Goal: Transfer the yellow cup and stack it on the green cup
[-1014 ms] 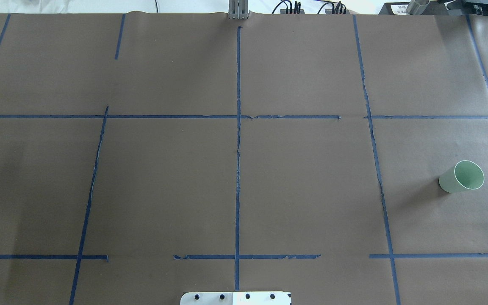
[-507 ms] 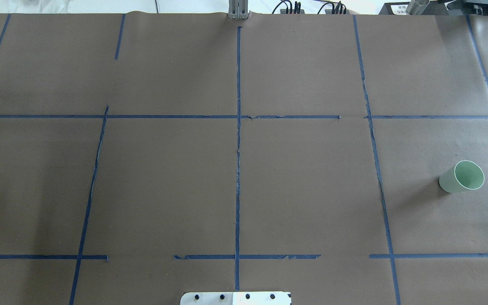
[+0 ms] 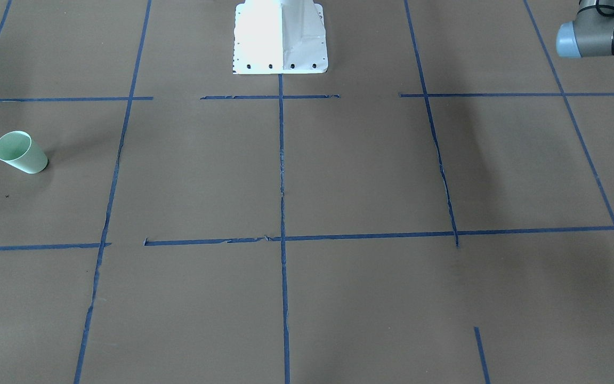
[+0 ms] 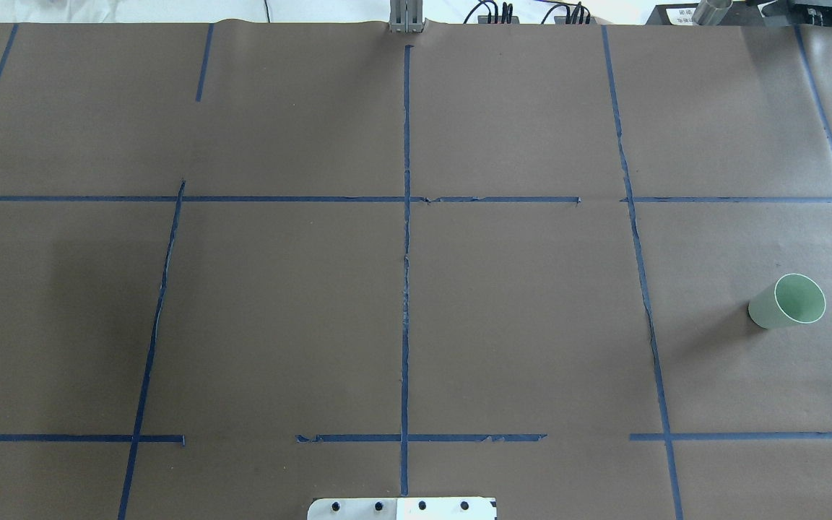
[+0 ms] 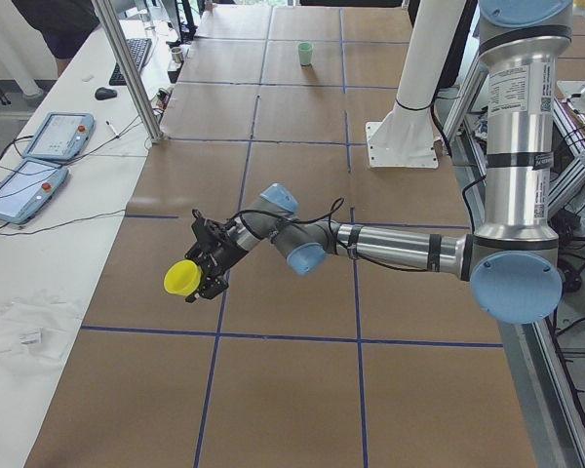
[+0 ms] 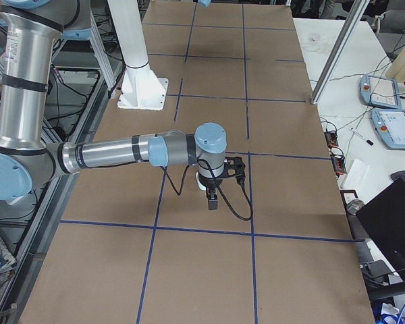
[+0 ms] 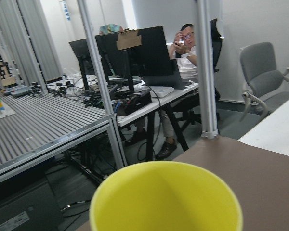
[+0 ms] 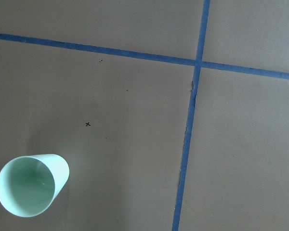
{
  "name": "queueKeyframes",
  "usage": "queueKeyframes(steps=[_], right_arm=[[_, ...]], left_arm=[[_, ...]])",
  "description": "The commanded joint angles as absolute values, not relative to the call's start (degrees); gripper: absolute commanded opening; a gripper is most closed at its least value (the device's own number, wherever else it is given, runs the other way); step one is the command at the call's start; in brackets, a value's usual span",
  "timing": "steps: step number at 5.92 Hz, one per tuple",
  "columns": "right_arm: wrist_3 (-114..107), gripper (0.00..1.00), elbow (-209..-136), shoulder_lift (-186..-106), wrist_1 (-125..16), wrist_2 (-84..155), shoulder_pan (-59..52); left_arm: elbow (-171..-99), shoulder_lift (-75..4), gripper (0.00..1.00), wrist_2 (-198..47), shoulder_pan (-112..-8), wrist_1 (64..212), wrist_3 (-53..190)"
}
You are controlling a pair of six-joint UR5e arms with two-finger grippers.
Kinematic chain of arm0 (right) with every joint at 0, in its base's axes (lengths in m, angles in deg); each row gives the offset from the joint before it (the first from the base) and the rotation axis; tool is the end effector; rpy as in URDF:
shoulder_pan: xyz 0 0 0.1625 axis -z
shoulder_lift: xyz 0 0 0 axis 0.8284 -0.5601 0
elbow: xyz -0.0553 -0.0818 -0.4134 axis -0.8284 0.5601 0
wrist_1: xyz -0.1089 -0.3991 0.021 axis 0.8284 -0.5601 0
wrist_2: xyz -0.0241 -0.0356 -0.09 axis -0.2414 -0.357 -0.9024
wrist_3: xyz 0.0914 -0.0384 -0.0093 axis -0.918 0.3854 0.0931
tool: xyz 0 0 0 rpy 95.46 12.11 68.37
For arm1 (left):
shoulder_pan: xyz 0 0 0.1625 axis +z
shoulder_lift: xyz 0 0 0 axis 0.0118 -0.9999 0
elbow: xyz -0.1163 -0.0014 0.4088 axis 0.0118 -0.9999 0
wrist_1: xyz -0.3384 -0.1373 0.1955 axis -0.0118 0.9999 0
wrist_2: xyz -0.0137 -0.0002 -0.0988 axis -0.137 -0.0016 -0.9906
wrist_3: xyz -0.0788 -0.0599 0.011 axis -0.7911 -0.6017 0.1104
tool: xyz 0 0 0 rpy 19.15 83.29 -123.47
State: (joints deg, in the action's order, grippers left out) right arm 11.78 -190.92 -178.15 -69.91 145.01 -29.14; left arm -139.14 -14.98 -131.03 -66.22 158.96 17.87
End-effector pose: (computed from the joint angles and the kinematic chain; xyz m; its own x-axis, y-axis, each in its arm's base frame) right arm 0.0306 -0.4137 0.5728 0.7281 -0.1310 0.6728 0.0718 0.9907 0.1152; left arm 0.0752 -0.5402 0.5437 0.6384 -0.4163 -0.6474 0.7612 0.4665 0.4506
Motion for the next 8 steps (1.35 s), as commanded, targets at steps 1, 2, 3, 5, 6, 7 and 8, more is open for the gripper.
queueKeyframes(steps=[1,2,3,5,6,7,8], right_arm=[[11.87,1.00,-190.89,-178.08,-69.74,145.01,-29.14],[11.96,1.00,-190.90,-177.90,-69.73,144.84,-29.14],[11.87,1.00,-191.16,-177.73,-69.65,144.84,-29.14],[11.87,1.00,-191.07,-176.76,-69.65,147.63,-28.97],[9.78,1.00,-190.90,-174.50,-69.73,147.74,-28.88],[3.50,1.00,-191.07,-171.69,-69.65,147.74,-26.27],[-2.31,1.00,-191.16,-167.74,-69.99,147.91,-23.37]], left_arm=[[-136.36,-28.19,0.48,-133.66,-65.29,163.44,32.46],[-135.46,-34.62,0.48,-133.05,-62.06,163.53,38.13],[-135.37,-41.56,0.48,-131.66,-57.07,163.09,36.63],[-133.97,-45.99,0.47,-118.18,-46.18,163.18,34.68],[-130.83,-49.94,0.47,-109.75,-40.64,163.00,33.20],[-127.05,-52.94,0.47,-104.36,-37.53,162.74,32.40],[-123.36,-57.14,0.47,-100.57,-35.42,160.04,32.39]])
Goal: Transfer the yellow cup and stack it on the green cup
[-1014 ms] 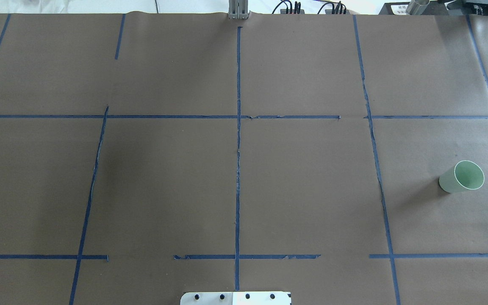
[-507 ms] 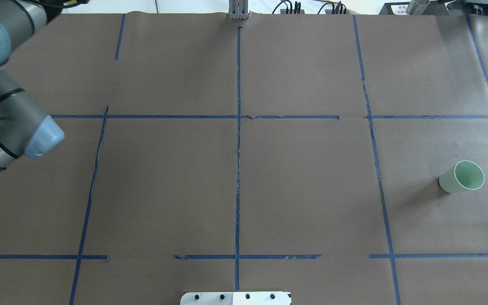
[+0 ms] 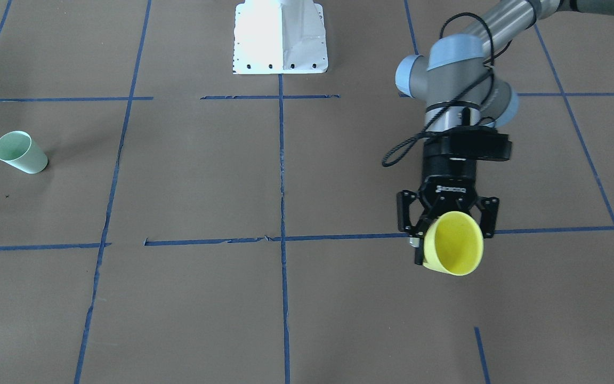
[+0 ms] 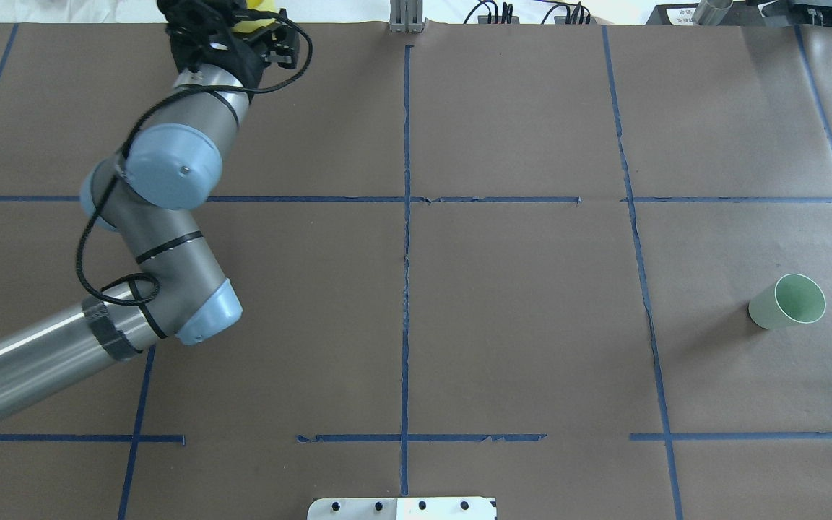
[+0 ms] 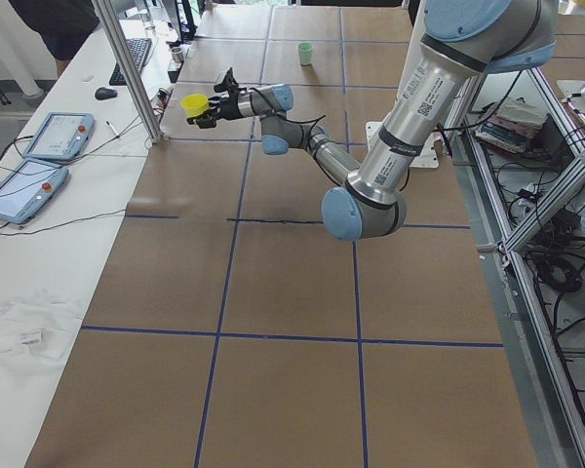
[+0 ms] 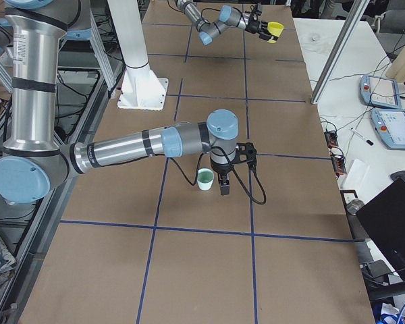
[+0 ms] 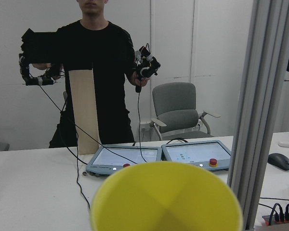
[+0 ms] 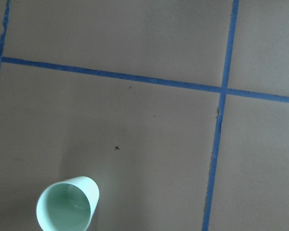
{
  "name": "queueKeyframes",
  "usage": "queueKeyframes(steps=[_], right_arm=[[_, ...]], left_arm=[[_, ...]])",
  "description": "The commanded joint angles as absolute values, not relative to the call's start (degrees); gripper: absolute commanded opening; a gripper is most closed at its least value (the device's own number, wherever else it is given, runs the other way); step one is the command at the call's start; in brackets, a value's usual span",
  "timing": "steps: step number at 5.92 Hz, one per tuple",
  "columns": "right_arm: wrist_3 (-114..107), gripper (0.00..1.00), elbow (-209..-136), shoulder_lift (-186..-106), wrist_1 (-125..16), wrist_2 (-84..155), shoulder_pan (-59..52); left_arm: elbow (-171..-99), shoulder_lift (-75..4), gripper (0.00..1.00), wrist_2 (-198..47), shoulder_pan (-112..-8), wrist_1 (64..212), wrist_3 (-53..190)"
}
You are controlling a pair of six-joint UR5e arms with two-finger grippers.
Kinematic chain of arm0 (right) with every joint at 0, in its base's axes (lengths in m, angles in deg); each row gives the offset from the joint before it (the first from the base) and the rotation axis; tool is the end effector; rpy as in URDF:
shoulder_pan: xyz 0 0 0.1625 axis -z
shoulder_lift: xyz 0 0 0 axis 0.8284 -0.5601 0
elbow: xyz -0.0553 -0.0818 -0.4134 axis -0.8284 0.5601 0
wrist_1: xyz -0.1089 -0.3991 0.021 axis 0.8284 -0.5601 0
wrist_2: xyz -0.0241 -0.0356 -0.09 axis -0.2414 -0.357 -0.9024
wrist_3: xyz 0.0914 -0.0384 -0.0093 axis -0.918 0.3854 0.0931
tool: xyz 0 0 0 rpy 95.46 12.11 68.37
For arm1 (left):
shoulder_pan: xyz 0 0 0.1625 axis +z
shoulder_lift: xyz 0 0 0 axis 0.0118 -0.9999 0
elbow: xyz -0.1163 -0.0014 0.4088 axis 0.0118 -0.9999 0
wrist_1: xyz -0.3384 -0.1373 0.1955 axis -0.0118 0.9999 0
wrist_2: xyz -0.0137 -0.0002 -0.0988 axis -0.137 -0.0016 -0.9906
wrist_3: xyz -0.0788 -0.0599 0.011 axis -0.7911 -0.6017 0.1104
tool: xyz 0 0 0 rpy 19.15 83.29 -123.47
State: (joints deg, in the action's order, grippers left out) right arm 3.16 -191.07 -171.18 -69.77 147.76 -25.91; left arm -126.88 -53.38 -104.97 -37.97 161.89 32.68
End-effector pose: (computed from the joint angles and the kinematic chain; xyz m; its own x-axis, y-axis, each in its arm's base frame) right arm -0.0027 -0.4597 0.5153 0.6845 -0.1121 0.7203 0.0226 0.9909 0.1327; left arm 0.4316 -0.5747 0.2179 0.7196 0.0769 -0.6901 0.6543 0.2577 0.7110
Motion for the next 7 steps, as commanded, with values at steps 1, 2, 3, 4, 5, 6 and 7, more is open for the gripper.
queueKeyframes(steps=[1,2,3,4,5,6,7], right_arm=[[-8.20,1.00,-191.25,-163.70,-70.43,148.00,-20.47],[-15.22,1.00,-190.99,-157.75,-72.09,148.44,-16.18],[-19.03,1.00,-190.81,-147.77,-81.33,148.44,-13.00],[-20.46,1.00,-190.89,-138.97,-92.39,148.53,-10.88],[-26.91,1.00,-190.55,-134.70,-93.98,148.44,-8.69],[-31.41,1.00,-188.89,-130.39,-94.08,148.53,-7.19],[-35.11,1.00,-181.39,-122.00,-94.17,148.70,-5.34]], left_arm=[[-122.98,-60.75,0.47,-97.22,-32.96,154.27,31.35],[-122.28,-62.53,0.47,-96.14,-30.24,150.04,26.20],[-118.53,-65.68,0.47,-94.74,-29.16,149.64,24.15],[-116.66,-67.71,0.47,-90.72,-26.46,149.73,22.22],[-114.38,-69.47,0.47,-89.38,-25.30,149.55,19.67],[-113.32,-69.66,0.47,-88.06,-23.98,149.64,19.30],[-112.87,-69.67,0.47,-88.05,-23.71,149.73,19.21]])
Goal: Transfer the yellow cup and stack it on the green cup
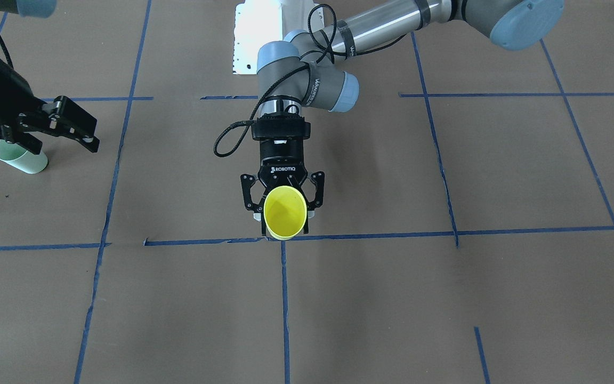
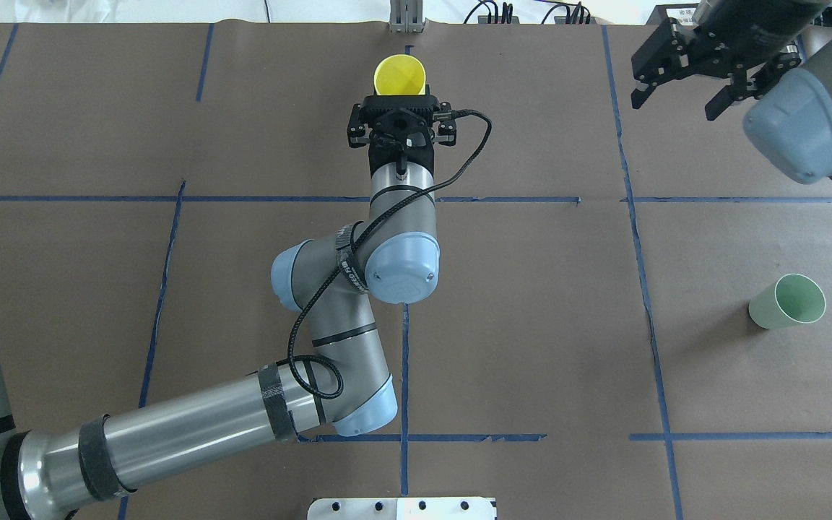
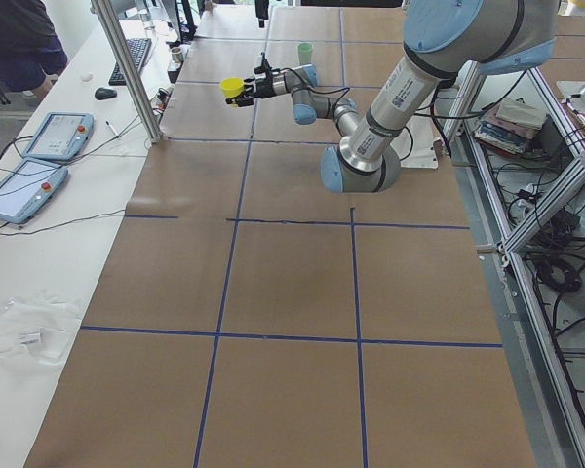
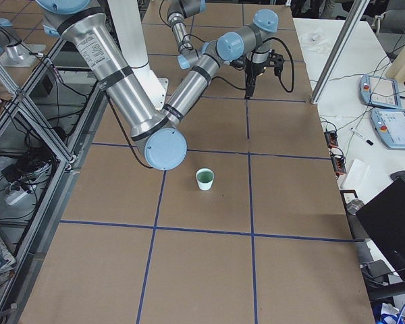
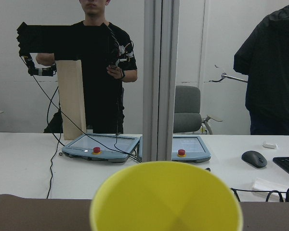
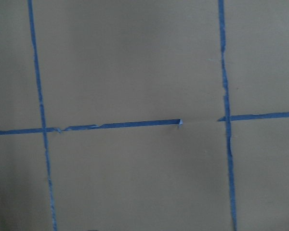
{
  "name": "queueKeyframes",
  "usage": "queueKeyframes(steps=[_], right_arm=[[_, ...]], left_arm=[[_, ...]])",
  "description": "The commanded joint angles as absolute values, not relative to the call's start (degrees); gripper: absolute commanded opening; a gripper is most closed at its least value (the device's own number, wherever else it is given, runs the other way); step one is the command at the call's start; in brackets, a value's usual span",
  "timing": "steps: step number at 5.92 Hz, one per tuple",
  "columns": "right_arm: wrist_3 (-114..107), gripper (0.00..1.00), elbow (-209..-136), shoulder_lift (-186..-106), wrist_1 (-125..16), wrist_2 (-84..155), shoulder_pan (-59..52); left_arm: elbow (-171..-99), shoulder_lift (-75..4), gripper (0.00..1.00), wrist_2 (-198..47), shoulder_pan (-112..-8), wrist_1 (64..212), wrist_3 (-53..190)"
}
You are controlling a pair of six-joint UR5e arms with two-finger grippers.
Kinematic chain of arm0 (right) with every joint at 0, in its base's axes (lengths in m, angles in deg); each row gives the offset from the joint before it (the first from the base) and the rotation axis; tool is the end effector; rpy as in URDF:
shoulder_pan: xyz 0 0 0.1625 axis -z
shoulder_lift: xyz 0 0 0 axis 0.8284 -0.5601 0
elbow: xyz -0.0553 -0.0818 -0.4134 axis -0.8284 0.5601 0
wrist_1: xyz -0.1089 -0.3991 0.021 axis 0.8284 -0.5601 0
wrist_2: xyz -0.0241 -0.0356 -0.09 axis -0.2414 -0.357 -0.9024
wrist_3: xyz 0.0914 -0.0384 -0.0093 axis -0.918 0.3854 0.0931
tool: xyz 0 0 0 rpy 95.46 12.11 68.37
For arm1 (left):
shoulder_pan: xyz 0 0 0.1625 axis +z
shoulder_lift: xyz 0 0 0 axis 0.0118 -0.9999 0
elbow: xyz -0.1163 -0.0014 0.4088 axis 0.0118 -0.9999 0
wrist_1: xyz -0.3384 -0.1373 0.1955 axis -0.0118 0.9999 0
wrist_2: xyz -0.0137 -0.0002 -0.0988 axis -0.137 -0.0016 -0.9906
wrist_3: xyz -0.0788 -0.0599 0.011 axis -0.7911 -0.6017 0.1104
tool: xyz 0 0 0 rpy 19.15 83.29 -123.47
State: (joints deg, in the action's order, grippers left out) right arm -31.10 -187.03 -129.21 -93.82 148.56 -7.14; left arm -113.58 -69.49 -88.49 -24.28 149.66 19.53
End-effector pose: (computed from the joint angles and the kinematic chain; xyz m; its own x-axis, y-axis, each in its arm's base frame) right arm -0.2190 -0.5672 0.1932 0.6095 0.0971 0.7868 -0.0345 0.9948 -0.0961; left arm 0.6083 -0.5006 0.1260 0.6900 -0.0243 -0.7234 0.7048 0.2500 0.6639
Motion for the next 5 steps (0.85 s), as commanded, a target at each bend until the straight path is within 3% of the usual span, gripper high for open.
queueKeyframes(steps=[1,2,3,4,5], right_arm=[[-35.41,1.00,-170.79,-112.69,-94.25,148.62,-3.67],[-35.33,1.00,-162.07,-105.72,-94.26,148.18,-2.35],[-34.72,0.99,-148.84,-96.17,-94.26,148.09,-1.73],[-33.15,0.99,-141.92,-91.72,-93.99,148.09,-0.50],[-31.74,0.99,-141.33,-92.11,-93.90,147.31,1.68]], left_arm=[[-112.86,-69.67,0.47,-88.05,-23.27,149.73,19.21],[-112.86,-69.67,0.47,-88.05,-23.00,149.73,19.21],[-112.95,-69.75,0.47,-88.13,-22.91,149.82,19.21],[-112.95,-69.75,0.47,-88.22,-22.91,149.82,19.21],[-113.04,-69.75,0.47,-88.40,-22.91,149.90,19.21]])
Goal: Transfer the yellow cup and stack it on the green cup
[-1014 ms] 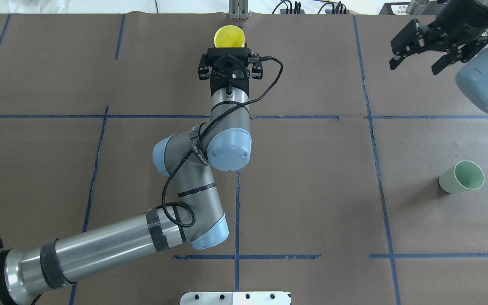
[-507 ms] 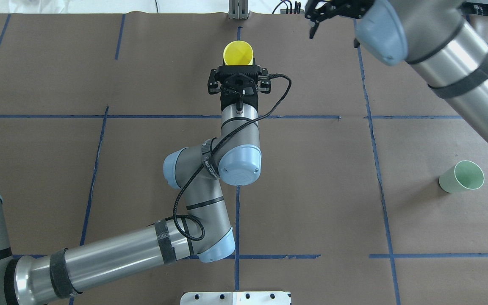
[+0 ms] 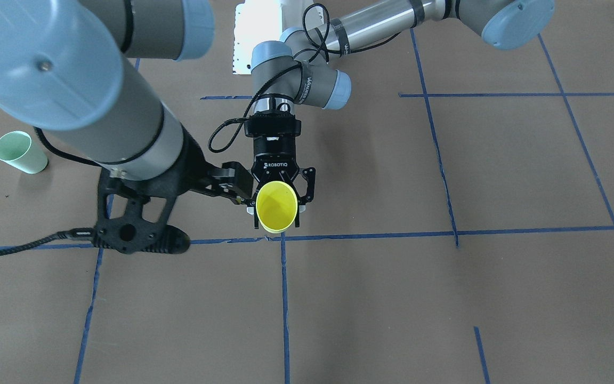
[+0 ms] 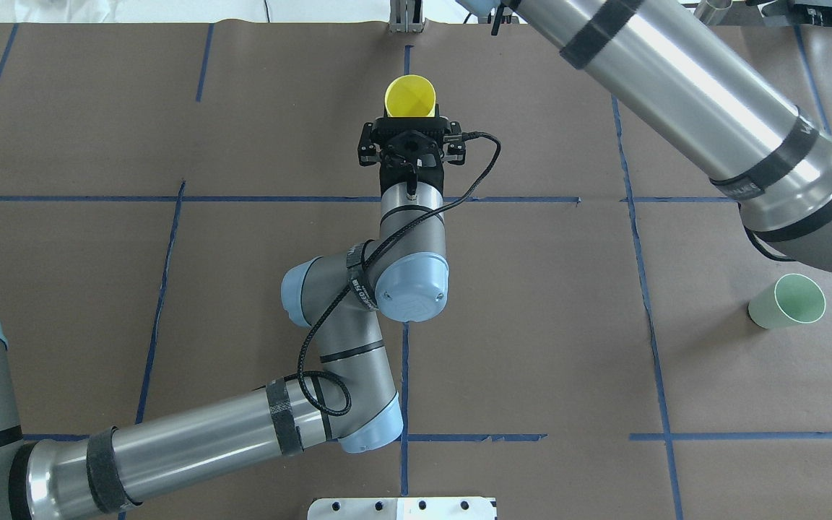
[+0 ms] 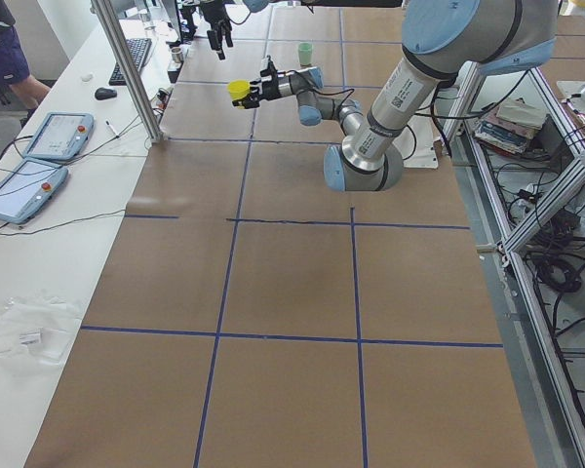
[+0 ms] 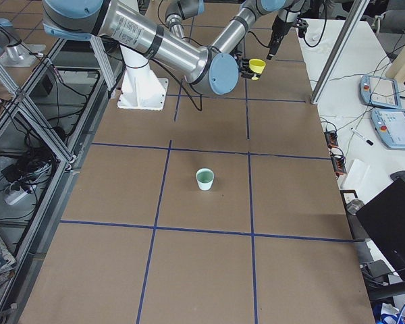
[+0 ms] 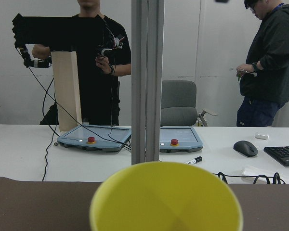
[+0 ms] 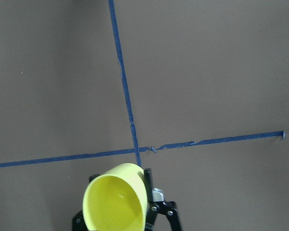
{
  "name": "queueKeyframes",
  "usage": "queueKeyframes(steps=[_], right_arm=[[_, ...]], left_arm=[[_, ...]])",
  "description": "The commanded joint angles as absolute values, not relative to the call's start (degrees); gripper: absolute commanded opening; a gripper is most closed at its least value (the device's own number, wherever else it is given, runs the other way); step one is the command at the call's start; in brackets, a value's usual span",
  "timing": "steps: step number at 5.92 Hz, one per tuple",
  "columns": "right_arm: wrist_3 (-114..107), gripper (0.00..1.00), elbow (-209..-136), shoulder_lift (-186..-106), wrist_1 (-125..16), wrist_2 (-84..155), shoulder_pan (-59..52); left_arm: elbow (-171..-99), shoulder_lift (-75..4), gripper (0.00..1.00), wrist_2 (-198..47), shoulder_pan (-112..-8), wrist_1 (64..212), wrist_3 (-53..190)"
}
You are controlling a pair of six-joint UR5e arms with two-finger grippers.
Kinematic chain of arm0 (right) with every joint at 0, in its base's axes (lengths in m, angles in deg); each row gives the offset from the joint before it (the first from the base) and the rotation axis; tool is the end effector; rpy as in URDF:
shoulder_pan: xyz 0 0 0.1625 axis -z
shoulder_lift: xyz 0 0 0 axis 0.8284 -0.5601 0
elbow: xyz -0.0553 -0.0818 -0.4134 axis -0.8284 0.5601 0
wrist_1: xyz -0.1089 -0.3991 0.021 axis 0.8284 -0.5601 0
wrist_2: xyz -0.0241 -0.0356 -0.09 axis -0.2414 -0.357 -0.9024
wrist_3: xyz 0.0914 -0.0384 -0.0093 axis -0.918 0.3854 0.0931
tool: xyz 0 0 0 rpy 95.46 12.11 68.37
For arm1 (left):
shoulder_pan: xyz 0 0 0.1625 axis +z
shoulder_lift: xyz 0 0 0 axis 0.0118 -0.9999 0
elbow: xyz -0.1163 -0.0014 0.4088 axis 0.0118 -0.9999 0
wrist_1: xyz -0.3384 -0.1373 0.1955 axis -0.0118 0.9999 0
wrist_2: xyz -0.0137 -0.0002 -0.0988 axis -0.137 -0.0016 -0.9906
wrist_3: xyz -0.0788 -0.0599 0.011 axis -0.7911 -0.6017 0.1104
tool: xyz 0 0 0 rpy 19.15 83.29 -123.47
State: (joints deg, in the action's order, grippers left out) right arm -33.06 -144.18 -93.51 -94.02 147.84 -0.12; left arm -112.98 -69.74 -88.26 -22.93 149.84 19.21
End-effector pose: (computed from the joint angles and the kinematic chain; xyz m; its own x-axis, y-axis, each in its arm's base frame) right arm -0.3889 -0.6897 0.0261 0.6800 0.1346 0.7208 0.0468 0.9730 -0.2259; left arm 0.6220 -0.4872 0.1267 0.6888 -0.0120 -0.7248 0.7014 0.2637 0.6622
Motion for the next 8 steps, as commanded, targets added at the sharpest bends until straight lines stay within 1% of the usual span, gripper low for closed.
queueKeyframes(steps=[1,4,5,6,8], right_arm=[[-31.11,0.97,-141.32,-92.64,-93.90,144.69,3.62],[-26.45,0.91,-141.68,-94.84,-93.99,141.51,5.39],[-26.45,0.88,-141.68,-94.84,-93.99,141.24,5.40],[-26.45,0.82,-141.68,-94.84,-93.99,141.23,5.66],[-26.63,0.64,-142.03,-95.46,-93.90,141.15,6.28]], left_arm=[[-113.13,-69.75,0.47,-88.40,-22.91,149.99,19.21],[-113.13,-69.67,0.47,-88.57,-22.91,149.99,19.21],[-113.22,-69.67,0.47,-88.57,-22.91,149.99,19.21],[-113.30,-69.67,0.47,-88.66,-22.91,149.99,19.29],[-113.39,-69.67,0.47,-88.75,-22.91,149.99,19.30]])
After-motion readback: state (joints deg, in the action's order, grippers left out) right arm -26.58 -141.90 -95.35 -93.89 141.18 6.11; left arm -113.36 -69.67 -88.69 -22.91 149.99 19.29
